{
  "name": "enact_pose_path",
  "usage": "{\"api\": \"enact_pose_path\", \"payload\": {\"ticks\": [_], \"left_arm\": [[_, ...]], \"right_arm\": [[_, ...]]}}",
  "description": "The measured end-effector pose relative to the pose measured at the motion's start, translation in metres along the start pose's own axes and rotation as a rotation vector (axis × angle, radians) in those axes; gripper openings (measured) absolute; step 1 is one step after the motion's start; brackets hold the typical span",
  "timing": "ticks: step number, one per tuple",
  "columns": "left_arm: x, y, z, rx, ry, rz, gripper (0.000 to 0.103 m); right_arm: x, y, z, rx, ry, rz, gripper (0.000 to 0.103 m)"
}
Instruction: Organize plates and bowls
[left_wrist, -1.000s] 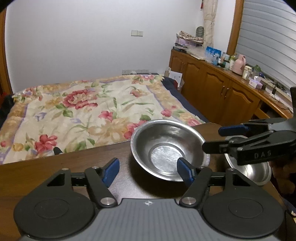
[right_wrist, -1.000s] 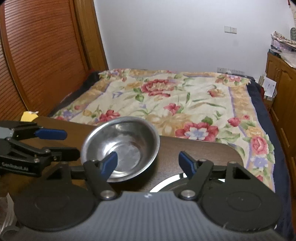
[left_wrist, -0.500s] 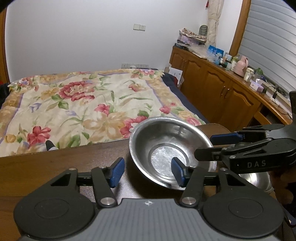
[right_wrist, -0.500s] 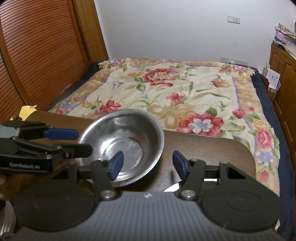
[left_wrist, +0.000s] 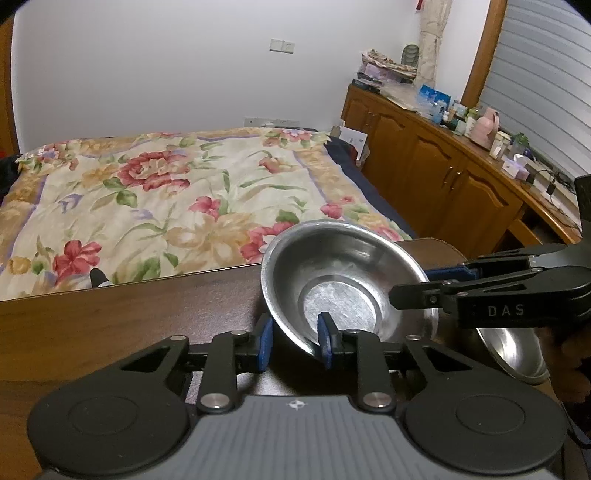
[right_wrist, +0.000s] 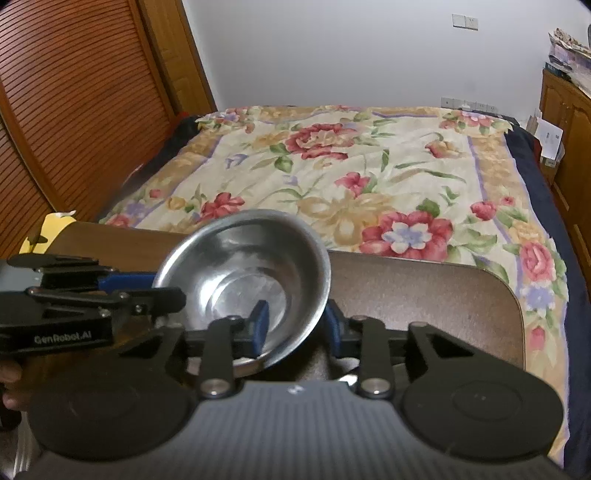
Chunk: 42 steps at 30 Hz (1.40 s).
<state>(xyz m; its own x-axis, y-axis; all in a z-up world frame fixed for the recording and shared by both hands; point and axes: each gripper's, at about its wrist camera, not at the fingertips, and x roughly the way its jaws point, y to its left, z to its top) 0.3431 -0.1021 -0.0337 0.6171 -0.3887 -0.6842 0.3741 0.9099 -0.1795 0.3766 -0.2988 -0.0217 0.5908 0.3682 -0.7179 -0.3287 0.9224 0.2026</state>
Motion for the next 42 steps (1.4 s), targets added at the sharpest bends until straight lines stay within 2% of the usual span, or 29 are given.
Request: {"api": "enact_pose_path", "payload": {"ticks": [6, 10, 21, 42], "left_arm": [[-0.009, -0.001, 0.003, -0.010, -0.010, -0.001, 0.026], [-0.018, 0.001, 0.006, -0.019, -0.032, 0.008, 0.026], [-0.058, -0.005, 0.011, -0.014, -0.104, -0.005, 0.026], [-0.136, -0.036, -0.002, 0.057, -0.197, -0.042, 0.026]], "right_arm": [[-0.003, 0.000, -0.003, 0.025, 0.006, 0.016, 0.026], [-0.013, 0.002, -0.002, 0.045, -0.018, 0.054, 0.026], [-0.045, 0.011, 0.002, 0.081, -0.094, 0.092, 0.026], [-0.114, 0.033, -0.012, 0.081, -0.213, 0.086, 0.026]]}}
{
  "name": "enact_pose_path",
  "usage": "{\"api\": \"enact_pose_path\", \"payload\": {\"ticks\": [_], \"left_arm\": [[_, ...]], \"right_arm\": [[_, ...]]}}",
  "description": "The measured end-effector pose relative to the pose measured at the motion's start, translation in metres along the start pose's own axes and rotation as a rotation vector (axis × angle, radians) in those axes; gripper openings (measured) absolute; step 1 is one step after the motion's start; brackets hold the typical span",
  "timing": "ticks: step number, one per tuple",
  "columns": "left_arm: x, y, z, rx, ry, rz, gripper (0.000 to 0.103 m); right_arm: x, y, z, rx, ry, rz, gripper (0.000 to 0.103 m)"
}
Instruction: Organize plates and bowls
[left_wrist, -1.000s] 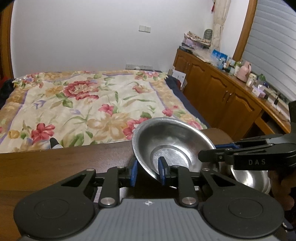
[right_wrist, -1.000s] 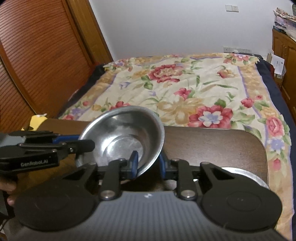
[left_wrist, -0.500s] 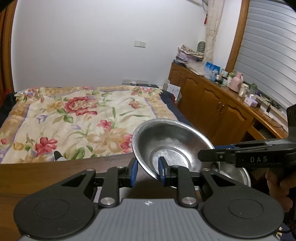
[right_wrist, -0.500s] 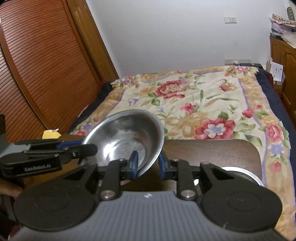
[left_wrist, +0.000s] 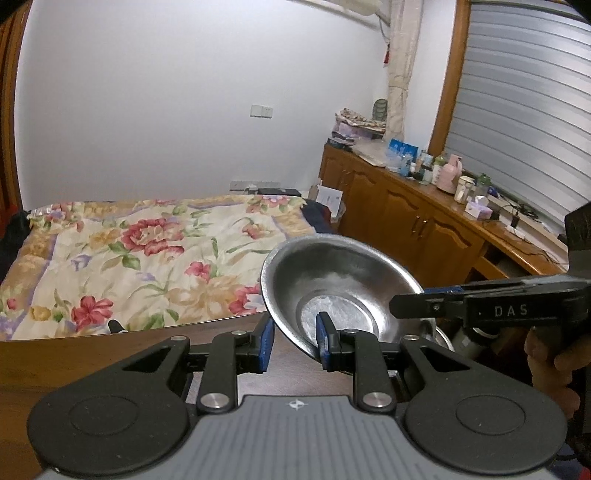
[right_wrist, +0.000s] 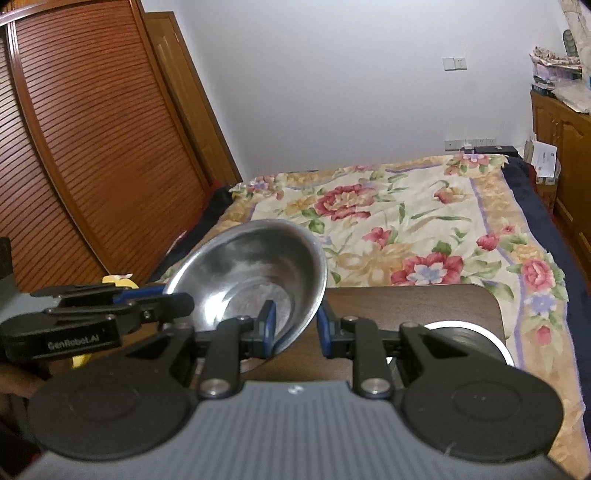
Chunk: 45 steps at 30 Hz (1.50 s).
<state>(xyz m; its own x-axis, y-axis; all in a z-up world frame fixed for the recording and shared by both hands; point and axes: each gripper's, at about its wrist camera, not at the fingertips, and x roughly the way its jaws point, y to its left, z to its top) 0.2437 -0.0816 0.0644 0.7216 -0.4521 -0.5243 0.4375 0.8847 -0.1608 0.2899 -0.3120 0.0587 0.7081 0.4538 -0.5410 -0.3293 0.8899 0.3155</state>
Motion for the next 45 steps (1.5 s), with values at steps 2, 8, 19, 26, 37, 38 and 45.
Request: {"api": "enact_pose_path", "payload": {"ticks": [2, 8, 19, 26, 37, 38, 45], "left_arm": [[-0.006, -0.003, -0.001, 0.004, -0.003, -0.006, 0.026], [-0.021, -0.008, -0.009, 0.014, -0.009, -0.016, 0.026], [-0.039, -0.019, -0.037, 0.025, 0.021, -0.036, 0.026], [-0.051, -0.026, -0.061, 0.015, 0.041, -0.057, 0.026], [-0.073, -0.036, -0.091, 0.001, 0.038, -0.097, 0.027], [-0.074, -0.037, -0.094, 0.004, 0.038, -0.094, 0.027], [-0.078, -0.039, -0.112, 0.000, 0.063, -0.107, 0.027]], "right_arm": [[-0.007, 0.002, -0.001, -0.002, -0.009, -0.003, 0.026], [-0.019, 0.004, -0.008, 0.005, -0.007, -0.002, 0.026], [-0.034, 0.008, -0.041, 0.029, 0.024, -0.005, 0.026], [-0.043, 0.010, -0.066, 0.050, 0.045, 0.003, 0.026], [-0.056, 0.019, -0.101, 0.071, 0.072, 0.045, 0.026], [-0.058, 0.020, -0.104, 0.069, 0.071, 0.046, 0.026], [-0.069, 0.019, -0.122, 0.095, 0.068, 0.081, 0.026]]}}
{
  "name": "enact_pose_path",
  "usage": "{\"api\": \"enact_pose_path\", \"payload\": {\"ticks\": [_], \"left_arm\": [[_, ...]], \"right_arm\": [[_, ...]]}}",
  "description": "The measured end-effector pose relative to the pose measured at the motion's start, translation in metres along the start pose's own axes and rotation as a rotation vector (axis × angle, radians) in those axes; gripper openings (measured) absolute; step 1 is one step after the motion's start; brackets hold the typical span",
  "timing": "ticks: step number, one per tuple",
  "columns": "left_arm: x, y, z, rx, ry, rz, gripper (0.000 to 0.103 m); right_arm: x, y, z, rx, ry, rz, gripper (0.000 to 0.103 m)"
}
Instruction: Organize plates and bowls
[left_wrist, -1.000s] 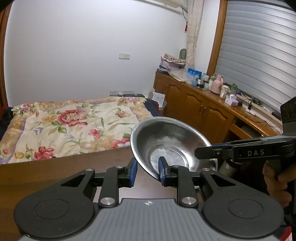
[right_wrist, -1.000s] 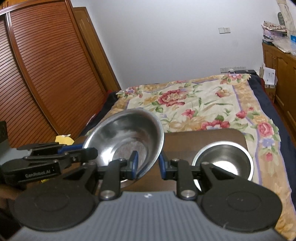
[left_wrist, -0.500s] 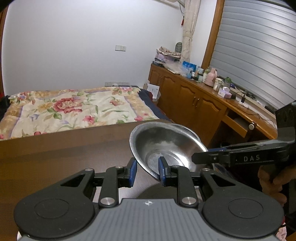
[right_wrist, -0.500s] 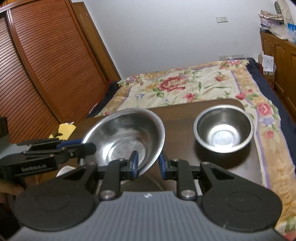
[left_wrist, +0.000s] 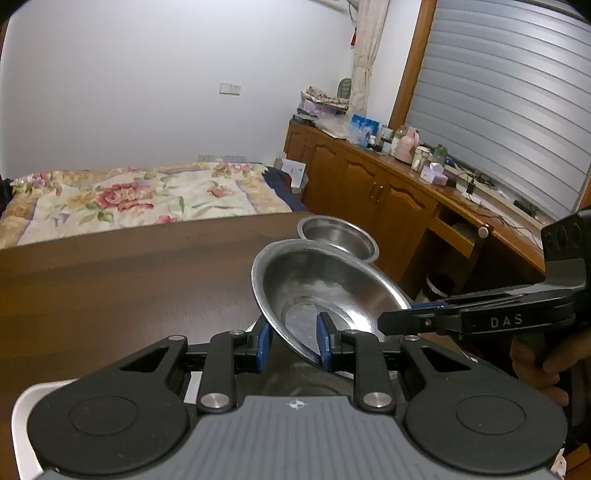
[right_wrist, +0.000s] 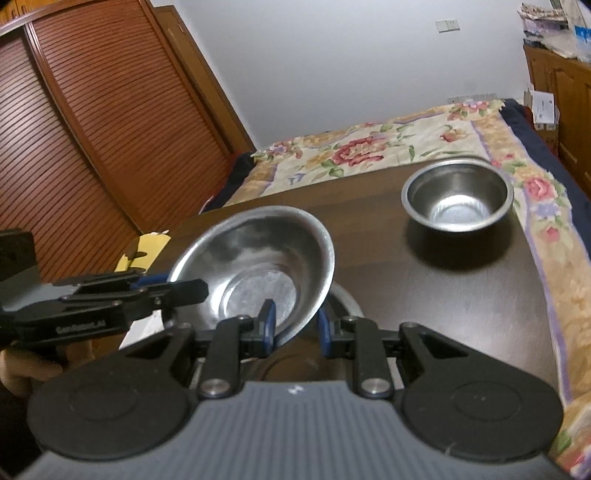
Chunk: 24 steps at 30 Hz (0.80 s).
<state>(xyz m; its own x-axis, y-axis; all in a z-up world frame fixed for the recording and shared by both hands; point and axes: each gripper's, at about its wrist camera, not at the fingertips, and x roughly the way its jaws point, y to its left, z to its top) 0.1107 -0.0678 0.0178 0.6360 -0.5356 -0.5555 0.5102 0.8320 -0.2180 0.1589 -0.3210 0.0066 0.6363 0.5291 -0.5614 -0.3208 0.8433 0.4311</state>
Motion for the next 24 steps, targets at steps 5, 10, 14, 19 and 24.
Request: {"api": "enact_pose_path", "payload": {"ticks": [5, 10, 14, 19, 24], "left_arm": [[-0.002, -0.003, -0.014, 0.019, 0.020, 0.006, 0.027], [0.000, -0.006, -0.025, 0.044, 0.036, 0.025, 0.027], [0.004, -0.003, -0.031, 0.043, 0.047, 0.026, 0.027], [0.008, 0.002, -0.038, 0.021, 0.059, 0.029, 0.027], [0.011, 0.001, -0.043, 0.027, 0.067, 0.038, 0.027]], "right_arm": [[-0.001, 0.002, -0.014, 0.002, -0.001, 0.004, 0.026], [-0.002, 0.004, -0.026, 0.007, -0.031, -0.003, 0.026], [-0.001, -0.001, -0.040, 0.048, -0.063, 0.002, 0.026], [0.001, -0.006, -0.050, 0.088, -0.093, 0.018, 0.026], [0.000, 0.001, -0.054, 0.039, -0.105, -0.024, 0.026]]}}
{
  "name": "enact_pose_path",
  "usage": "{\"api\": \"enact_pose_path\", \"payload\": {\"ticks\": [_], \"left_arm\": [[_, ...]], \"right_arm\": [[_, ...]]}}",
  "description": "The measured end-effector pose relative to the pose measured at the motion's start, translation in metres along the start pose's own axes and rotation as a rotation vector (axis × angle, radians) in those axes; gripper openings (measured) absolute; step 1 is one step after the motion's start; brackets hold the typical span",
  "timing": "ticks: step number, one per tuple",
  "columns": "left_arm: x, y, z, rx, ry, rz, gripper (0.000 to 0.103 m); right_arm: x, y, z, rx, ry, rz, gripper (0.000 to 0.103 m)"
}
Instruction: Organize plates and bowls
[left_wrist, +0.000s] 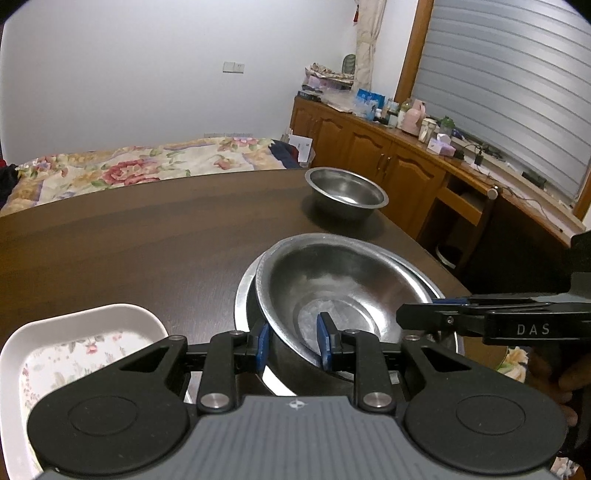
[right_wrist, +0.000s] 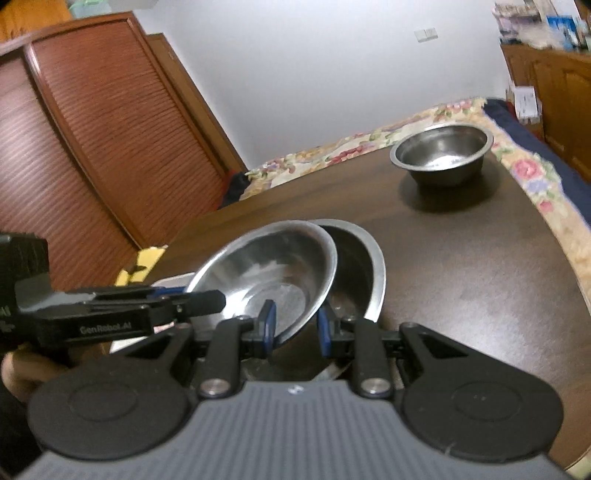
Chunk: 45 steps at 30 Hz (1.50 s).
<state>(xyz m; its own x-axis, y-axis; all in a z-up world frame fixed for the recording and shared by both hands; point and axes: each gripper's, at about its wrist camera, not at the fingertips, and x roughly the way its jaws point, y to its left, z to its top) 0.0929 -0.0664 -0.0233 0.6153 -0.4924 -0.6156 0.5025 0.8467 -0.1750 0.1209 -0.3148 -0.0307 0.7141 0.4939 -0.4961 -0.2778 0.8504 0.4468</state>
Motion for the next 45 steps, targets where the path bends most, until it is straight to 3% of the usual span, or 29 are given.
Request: {"api": "enact_pose_path", "payload": {"ticks": [9, 19, 30, 39, 45], "left_arm": [[0.005, -0.007, -0.002, 0.028, -0.007, 0.024, 0.027], [0.004, 0.001, -0.008, -0.008, -0.037, 0.015, 0.030], [0.002, 0.000, -0.008, -0.007, -0.069, 0.036, 0.031], [0.001, 0.001, -0.007, -0.007, -0.070, 0.038, 0.031], [-0.002, -0.001, -0.003, 0.001, -0.083, 0.044, 0.038]], "right_arm": [[-0.002, 0.013, -0.005, -0.114, -0.035, -0.097, 0.026], [0.000, 0.029, -0.009, -0.283, -0.061, -0.201, 0.026], [-0.001, 0.035, -0.008, -0.331, -0.073, -0.239, 0.027], [0.001, 0.031, -0.003, -0.300, -0.077, -0.221, 0.027], [-0.007, 0.031, 0.001, -0.279, -0.102, -0.207, 0.027]]}}
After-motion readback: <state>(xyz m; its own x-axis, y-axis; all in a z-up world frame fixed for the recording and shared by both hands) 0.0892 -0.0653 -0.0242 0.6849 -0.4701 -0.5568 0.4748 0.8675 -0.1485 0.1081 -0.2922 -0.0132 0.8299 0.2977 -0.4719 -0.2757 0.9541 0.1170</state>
